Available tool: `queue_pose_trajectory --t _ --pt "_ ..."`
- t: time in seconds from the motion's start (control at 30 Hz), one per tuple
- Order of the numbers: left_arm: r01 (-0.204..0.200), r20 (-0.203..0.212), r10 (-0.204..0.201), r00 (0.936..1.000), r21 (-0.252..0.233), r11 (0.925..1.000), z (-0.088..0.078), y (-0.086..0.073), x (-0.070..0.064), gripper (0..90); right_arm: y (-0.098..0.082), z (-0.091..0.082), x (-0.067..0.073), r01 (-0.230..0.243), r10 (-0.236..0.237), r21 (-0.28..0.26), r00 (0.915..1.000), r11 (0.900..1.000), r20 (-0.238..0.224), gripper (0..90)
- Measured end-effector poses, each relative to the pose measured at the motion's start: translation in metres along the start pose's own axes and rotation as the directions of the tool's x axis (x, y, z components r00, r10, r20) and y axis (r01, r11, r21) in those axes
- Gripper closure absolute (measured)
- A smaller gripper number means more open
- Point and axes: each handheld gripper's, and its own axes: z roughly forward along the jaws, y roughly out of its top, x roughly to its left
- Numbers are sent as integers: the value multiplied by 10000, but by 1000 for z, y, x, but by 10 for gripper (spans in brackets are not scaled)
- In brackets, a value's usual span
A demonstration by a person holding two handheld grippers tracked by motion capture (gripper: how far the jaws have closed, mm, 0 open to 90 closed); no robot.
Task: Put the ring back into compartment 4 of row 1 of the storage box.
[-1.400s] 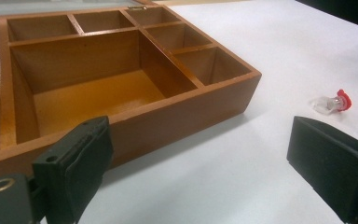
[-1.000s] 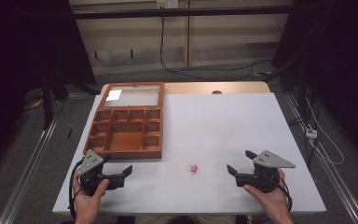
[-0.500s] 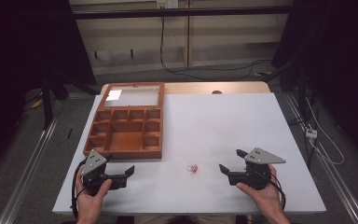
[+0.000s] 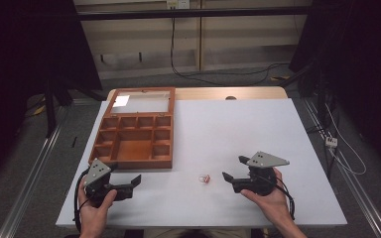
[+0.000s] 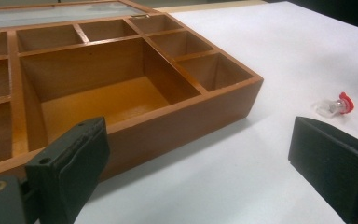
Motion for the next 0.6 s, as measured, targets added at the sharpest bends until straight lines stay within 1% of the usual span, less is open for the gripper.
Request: queue_pose_trajectory --t 0.13,0.17,0.2,0.23,0.27,0.33,0.5,0.57,0.6 --pt "-57 21 57 10000 55 10000 0 0 -1 50 4 7 1 17 -16 54 9998 10000 -198 200" --pt "-38 37 38 10000 33 10000 0 0 -2 50 6 11 2 122 -117 164 9995 9998 -307 178" --pt "-38 37 38 10000 33 10000 0 0 -2 50 6 11 2 122 -117 164 9995 9998 -307 178" --pt "-46 44 45 10000 31 10000 1 0 -2 50 9 16 5 331 -317 361 9987 9988 -399 158" --pt "-41 60 41 10000 28 10000 1 -1 -2 50 9 16 5 331 -317 361 9987 9988 -399 158" --pt "-36 68 36 10000 26 10000 1 -1 -3 50 13 22 9 440 -413 447 9975 9980 -580 149" --pt "-119 84 118 9999 87 9999 1 -1 -3 50 18 32 11 454 -404 607 9959 9971 -809 135" --pt "-60 90 60 9999 11 10000 1 -1 -3 51 19 37 11 394 -330 716 9956 9967 -882 134" --pt "-103 95 103 9999 46 9999 1 -1 -3 51 20 39 11 360 -288 777 9953 9963 -923 132"
